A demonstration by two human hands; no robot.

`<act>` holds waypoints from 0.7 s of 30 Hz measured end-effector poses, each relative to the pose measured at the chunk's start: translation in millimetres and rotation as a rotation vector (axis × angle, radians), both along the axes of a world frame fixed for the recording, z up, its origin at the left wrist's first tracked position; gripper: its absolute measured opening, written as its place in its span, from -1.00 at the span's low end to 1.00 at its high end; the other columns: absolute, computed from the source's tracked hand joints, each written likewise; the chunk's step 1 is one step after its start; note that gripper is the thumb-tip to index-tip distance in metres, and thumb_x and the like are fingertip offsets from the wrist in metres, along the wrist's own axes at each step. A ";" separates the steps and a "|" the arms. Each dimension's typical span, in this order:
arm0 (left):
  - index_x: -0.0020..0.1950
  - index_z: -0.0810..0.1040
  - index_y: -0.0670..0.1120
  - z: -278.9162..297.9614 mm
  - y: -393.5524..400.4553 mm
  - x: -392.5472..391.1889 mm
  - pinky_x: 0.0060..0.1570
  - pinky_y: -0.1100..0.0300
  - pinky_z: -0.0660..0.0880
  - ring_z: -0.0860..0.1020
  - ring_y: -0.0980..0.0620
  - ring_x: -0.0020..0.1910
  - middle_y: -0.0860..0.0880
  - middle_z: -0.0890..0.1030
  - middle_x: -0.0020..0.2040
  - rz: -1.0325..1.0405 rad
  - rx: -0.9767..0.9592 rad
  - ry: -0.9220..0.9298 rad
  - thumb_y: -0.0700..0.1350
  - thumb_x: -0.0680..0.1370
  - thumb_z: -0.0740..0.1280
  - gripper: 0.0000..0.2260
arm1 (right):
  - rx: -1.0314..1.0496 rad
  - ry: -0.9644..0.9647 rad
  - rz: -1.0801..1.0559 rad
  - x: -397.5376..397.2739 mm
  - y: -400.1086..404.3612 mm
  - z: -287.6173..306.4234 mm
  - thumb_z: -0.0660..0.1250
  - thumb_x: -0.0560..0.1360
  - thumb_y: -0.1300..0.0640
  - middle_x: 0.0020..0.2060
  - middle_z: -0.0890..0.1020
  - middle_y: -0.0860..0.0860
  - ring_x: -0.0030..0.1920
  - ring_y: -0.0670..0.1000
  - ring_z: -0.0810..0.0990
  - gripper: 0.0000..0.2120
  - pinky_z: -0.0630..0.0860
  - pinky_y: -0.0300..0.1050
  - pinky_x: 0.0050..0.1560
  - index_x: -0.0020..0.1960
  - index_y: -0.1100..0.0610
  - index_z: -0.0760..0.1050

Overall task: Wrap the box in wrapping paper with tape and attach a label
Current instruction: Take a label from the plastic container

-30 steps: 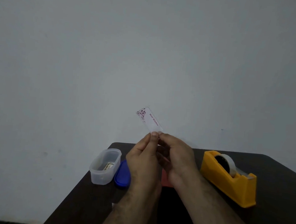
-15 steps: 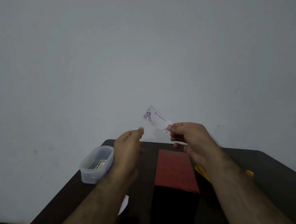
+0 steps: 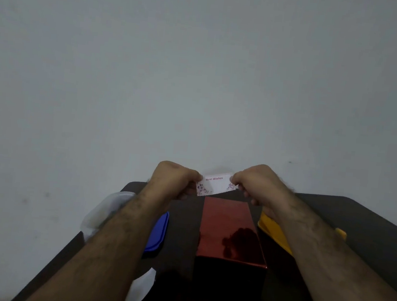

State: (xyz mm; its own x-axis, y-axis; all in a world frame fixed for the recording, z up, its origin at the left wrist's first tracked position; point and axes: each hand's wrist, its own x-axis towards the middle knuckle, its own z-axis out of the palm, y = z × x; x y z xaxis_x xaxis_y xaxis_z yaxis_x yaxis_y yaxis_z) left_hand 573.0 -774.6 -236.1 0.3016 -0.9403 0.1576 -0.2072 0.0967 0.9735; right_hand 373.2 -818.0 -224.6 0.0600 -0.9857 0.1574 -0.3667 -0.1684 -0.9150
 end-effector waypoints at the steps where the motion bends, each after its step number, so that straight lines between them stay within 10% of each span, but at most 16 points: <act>1: -0.09 0.70 -0.30 -4.2 -4.5 -0.8 -0.28 0.11 0.56 0.66 0.02 -0.38 -0.14 0.75 -0.24 -0.017 0.013 -0.011 -0.23 0.53 0.50 -0.88 | 0.014 -0.018 -0.021 -2.0 -1.2 -3.1 0.45 0.46 0.21 -0.36 0.58 0.06 -0.41 -0.02 0.43 -0.88 0.25 -0.19 -0.49 -0.13 0.28 0.65; 10: 0.00 0.67 -0.29 -20.4 -29.2 -9.8 -0.37 0.20 0.59 0.70 -0.02 -0.36 -0.24 0.73 -0.22 0.012 0.028 -0.090 -0.29 0.45 0.60 -0.80 | 0.039 -0.021 -0.129 -16.2 -10.4 -26.7 0.52 0.43 0.17 -0.49 0.60 -0.02 -0.64 -0.19 0.41 -0.83 0.25 -0.30 -0.63 -0.22 0.29 0.68; 21: 0.06 0.51 -0.08 -35.1 -38.7 -19.4 -0.29 0.07 0.69 0.73 -0.04 -0.31 -0.15 0.72 -0.18 0.109 0.023 -0.290 -0.24 0.38 0.64 -0.61 | -0.013 0.173 -0.203 -21.6 -13.8 -45.6 0.60 0.31 0.09 -0.44 0.57 0.03 -0.38 0.03 0.54 -0.73 0.36 -0.14 -0.39 -0.35 0.21 0.56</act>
State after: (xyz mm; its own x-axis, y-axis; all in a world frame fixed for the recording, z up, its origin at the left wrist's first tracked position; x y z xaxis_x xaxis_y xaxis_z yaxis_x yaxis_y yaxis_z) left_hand 553.6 -813.3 -271.2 0.3460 -0.9094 0.2308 -0.4844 0.0375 0.8740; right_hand 351.7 -831.8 -270.3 -0.1119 -0.9782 0.1751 -0.5452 -0.0869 -0.8338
